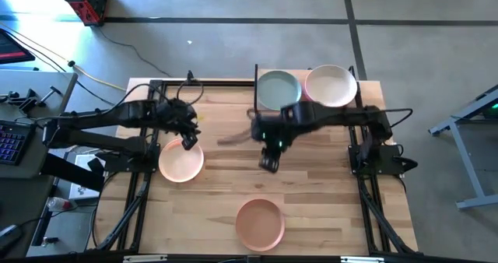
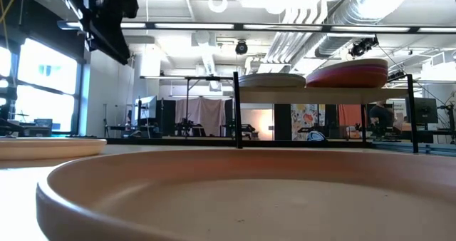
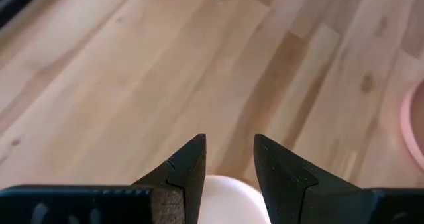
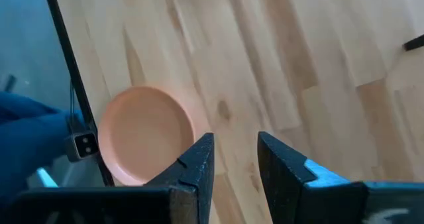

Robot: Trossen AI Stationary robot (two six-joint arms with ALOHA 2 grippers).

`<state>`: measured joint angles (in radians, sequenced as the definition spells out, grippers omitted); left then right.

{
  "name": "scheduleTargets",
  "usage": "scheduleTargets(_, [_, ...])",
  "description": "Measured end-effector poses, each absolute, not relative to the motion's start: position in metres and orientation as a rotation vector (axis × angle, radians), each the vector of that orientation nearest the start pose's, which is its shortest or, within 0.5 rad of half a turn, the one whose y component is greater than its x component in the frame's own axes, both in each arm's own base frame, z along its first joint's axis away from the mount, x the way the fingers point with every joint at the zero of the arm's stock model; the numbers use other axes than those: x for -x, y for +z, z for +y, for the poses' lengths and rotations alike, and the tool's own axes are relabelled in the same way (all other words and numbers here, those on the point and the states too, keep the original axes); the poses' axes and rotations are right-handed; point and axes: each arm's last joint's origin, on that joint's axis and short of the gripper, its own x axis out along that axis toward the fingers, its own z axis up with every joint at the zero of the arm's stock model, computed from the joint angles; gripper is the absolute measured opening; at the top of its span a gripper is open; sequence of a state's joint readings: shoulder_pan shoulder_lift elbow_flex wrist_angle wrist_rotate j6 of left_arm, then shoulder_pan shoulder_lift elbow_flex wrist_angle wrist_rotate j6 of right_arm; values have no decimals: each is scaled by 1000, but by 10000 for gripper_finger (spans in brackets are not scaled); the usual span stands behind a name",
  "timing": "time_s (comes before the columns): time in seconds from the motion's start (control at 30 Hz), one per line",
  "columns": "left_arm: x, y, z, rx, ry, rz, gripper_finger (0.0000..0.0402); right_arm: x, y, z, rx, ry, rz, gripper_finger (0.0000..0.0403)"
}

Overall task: Place and stack plates onto a shelf
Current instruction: Stack the brown plate on top of the light blue plate on the shelf

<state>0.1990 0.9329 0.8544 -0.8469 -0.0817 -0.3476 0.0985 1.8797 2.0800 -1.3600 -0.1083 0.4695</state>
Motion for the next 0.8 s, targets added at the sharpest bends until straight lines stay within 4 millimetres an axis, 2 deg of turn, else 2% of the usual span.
scheduleTargets(0.23, [-174,270,17,375,340,844,115,-369,354,103,-321,-90,1225,94])
scheduleTargets(0.47, [-176,259,1,433,305,851,115,-370,327,153,-179,-77,1274,94])
scheduleTargets(0.67, [-176,258,-13,468,266,855,115,-374,299,182,-110,-83,1327,94])
scheduleTargets(0.8, [-178,261,-21,495,228,822,115,-380,275,193,-59,-78,1378,94])
